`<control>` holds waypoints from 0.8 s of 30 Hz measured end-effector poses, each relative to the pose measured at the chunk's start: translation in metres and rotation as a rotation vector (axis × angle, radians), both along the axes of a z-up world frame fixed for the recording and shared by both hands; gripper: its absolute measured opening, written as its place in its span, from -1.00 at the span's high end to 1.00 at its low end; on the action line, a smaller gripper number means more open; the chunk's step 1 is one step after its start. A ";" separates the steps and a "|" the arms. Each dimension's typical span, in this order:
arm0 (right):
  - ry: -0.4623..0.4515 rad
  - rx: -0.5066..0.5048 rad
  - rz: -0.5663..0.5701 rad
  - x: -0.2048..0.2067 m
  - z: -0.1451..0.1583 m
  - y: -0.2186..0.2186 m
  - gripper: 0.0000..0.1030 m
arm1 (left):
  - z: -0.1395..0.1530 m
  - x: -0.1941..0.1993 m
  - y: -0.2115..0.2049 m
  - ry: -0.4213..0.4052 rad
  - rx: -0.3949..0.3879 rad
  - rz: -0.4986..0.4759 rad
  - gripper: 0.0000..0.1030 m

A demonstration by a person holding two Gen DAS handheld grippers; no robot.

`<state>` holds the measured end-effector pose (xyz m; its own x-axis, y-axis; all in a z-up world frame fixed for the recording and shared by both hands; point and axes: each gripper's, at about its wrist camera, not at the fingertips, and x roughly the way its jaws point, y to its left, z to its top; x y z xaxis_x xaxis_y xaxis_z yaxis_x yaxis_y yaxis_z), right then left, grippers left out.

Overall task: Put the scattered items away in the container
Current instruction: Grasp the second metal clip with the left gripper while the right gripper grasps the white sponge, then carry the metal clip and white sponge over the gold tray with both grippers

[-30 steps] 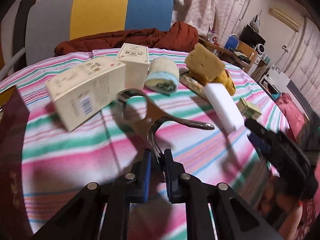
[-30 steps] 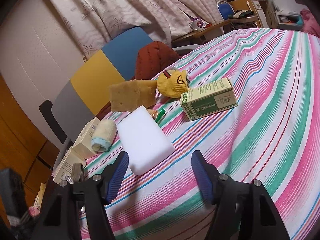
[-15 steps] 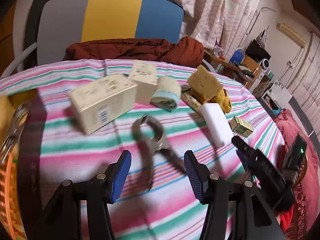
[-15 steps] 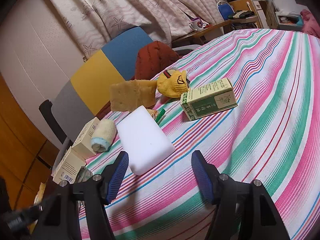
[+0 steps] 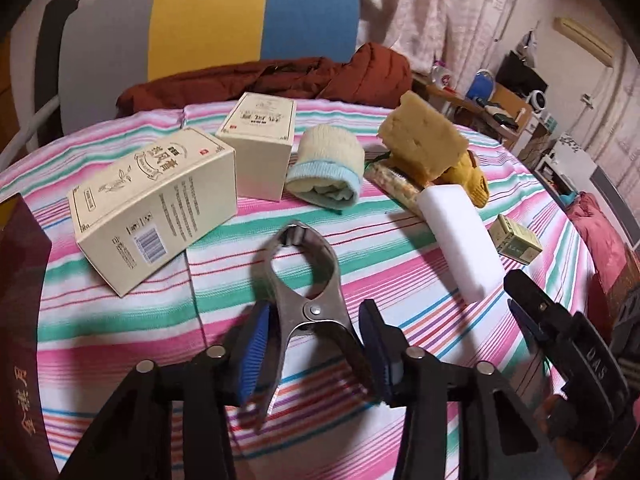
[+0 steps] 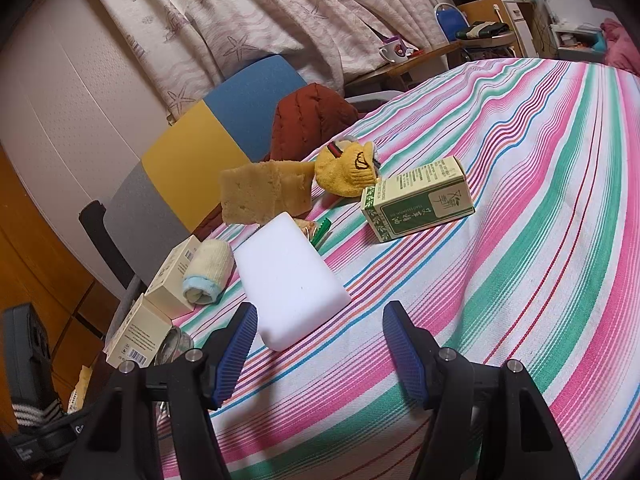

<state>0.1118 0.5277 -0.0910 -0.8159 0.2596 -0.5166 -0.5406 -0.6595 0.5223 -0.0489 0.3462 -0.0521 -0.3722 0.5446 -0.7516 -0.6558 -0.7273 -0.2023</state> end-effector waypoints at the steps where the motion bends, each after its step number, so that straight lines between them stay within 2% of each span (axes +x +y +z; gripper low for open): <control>1: 0.001 -0.001 0.000 0.000 0.000 0.000 -0.31 | -0.001 0.001 -0.001 0.013 0.008 -0.009 0.15; 3: 0.000 -0.002 0.001 0.000 0.000 0.000 -0.31 | -0.003 0.004 -0.006 0.034 0.028 -0.017 0.16; 7: -0.018 0.002 0.009 -0.002 0.002 -0.001 -0.32 | -0.005 0.003 -0.015 0.013 0.059 -0.013 0.17; 10: -0.075 0.023 0.026 -0.007 0.007 -0.002 -0.37 | -0.005 0.005 -0.018 0.014 0.064 -0.019 0.17; 14: -0.160 0.138 0.103 -0.030 0.024 -0.004 -0.56 | -0.005 0.006 -0.017 0.015 0.062 -0.018 0.14; 18: -0.273 0.215 0.191 -0.064 0.026 0.001 -0.56 | -0.001 0.009 -0.009 0.035 0.013 -0.022 0.12; 19: -0.301 0.221 0.213 -0.072 0.022 0.002 -0.55 | 0.001 0.010 -0.006 0.045 -0.006 -0.023 0.11; 22: -0.342 0.209 0.240 -0.080 0.009 0.002 -0.23 | -0.001 0.012 0.002 0.082 -0.039 -0.040 0.11; 24: -0.327 0.234 0.230 -0.076 0.010 0.000 -0.19 | -0.003 0.010 0.001 0.082 -0.030 -0.036 0.16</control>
<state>0.0358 0.5276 -0.0809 -0.6702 0.2310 -0.7053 -0.4778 -0.8615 0.1719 -0.0392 0.3475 -0.0554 -0.4138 0.5361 -0.7358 -0.6950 -0.7081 -0.1251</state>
